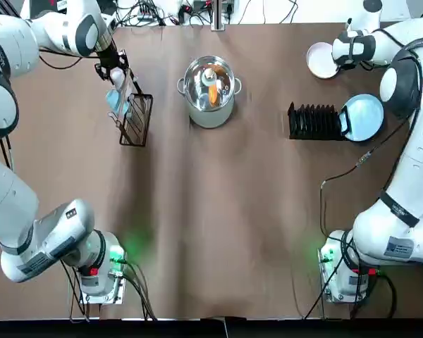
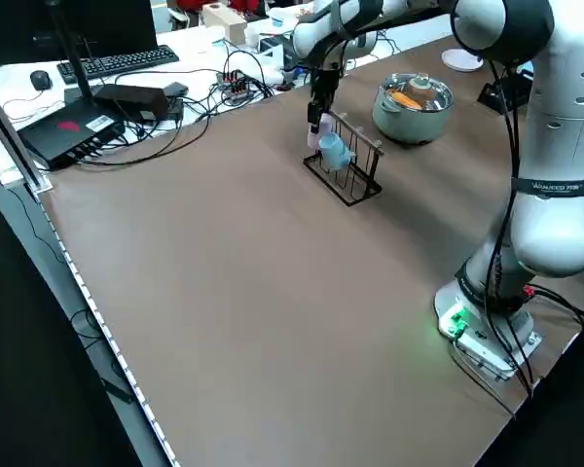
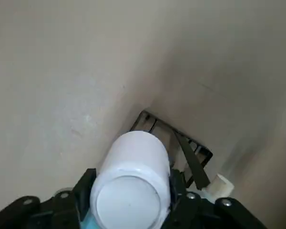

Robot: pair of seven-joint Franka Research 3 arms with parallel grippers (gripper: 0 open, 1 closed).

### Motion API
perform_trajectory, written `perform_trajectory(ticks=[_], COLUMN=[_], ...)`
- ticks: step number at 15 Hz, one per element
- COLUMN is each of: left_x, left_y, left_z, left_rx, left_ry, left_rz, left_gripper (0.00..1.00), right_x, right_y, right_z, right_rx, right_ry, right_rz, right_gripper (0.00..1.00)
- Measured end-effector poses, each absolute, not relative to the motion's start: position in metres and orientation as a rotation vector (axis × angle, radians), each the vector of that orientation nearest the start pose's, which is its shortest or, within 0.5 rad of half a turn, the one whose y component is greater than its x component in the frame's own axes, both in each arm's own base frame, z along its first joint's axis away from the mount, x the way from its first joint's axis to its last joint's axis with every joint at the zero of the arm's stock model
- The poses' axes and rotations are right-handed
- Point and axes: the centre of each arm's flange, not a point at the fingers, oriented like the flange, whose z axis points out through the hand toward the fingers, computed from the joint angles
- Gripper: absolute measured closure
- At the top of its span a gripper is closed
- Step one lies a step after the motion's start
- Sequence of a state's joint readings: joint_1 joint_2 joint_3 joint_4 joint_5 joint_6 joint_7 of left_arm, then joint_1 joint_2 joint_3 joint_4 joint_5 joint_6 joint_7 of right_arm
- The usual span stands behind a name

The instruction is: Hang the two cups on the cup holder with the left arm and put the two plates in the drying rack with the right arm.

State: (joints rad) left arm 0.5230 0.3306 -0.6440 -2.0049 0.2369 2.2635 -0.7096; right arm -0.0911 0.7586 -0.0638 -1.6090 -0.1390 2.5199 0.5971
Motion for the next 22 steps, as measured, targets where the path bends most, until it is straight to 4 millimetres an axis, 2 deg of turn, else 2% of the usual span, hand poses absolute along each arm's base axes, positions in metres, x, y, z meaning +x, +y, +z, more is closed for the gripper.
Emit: perform_trajectory(ticks=[2,4,7,10,12,13,17,22], left_x=[0.596,0.598,0.608,0.62,0.625,0.629,0.629,0.621], left_y=[-0.052,-0.051,-0.045,-0.037,-0.032,-0.027,-0.026,-0.046], left_z=[0.324,0.327,0.343,0.373,0.394,0.415,0.457,0.483], left_rx=[-3.073,-3.076,-3.077,-3.072,-3.076,-3.079,-3.076,-3.018], left_ry=[-0.724,-0.726,-0.724,-0.653,-0.554,-0.417,-0.126,0.032], left_rz=[-0.006,-0.023,-0.061,-0.064,-0.057,-0.031,0.056,0.135], left_gripper=[0.2,0.02,0.0,0.0,0.0,0.0,0.0,0.0], right_x=[0.702,0.702,0.69,0.673,0.666,0.66,0.643,0.619], right_y=[-0.092,-0.076,-0.063,-0.059,-0.054,-0.053,-0.056,-0.069], right_z=[0.214,0.248,0.306,0.345,0.359,0.367,0.377,0.375], right_rx=[-3.079,-3.109,-3.18,-3.224,-3.222,-3.211,-3.203,-3.313], right_ry=[0.975,0.894,0.698,0.526,0.429,0.335,0.175,-0.045], right_rz=[-0.248,-0.169,-0.02,0.119,0.18,0.225,0.388,0.585], right_gripper=[0.93,0.96,0.97,0.97,0.97,0.97,0.97,0.97])
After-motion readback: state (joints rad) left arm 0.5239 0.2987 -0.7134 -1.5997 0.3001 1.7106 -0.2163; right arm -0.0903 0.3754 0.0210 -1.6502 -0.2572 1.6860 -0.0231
